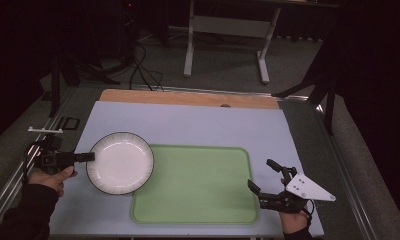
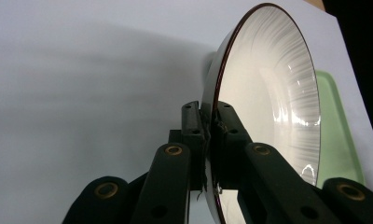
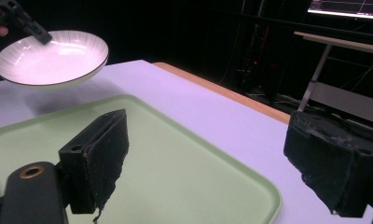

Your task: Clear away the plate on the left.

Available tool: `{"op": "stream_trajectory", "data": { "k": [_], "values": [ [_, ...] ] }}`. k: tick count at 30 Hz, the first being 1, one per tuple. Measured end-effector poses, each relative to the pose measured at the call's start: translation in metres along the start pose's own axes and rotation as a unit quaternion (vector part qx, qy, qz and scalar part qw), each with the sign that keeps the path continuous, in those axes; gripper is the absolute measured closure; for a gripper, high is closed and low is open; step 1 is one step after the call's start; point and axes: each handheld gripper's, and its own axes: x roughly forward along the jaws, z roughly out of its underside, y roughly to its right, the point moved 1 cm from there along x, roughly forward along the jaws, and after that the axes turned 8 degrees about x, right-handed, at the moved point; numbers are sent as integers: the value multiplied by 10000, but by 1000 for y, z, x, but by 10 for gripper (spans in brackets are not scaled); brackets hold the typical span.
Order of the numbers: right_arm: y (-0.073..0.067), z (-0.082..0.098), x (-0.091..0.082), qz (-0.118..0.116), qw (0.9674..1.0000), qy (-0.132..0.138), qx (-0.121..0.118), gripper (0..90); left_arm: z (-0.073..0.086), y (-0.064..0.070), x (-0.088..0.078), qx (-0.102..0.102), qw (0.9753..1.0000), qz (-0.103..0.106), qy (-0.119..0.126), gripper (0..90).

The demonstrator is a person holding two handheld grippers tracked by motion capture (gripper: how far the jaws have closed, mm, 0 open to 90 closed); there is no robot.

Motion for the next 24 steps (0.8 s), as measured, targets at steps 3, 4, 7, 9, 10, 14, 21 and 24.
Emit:
{"op": "stream_trajectory", "data": {
  "k": [3,4,7,9,10,14,21,24],
  "values": [
    [1,0,-1,-1,10000,20,2,136,-3,8,2,26,9999,105,-1,853],
    [1,0,-1,4,10000,27,7,136,-4,11,2,28,9999,112,12,854],
    [1,-1,-2,6,10000,33,13,136,-7,22,5,103,9998,180,-9,853],
    [2,-1,-2,11,10000,41,13,136,-11,29,7,212,9995,213,-22,853],
    [2,-1,-2,16,10000,50,6,136,-12,32,7,241,9995,225,-19,853],
    [1,-1,-2,5,10000,44,-5,137,-17,43,13,279,9991,313,-35,852],
    [1,-2,-3,28,10000,48,3,136,-27,66,24,532,9973,483,-120,853],
    [1,-2,-5,40,10000,61,-10,136,-30,76,29,600,9965,573,-130,852]
  ]
}}
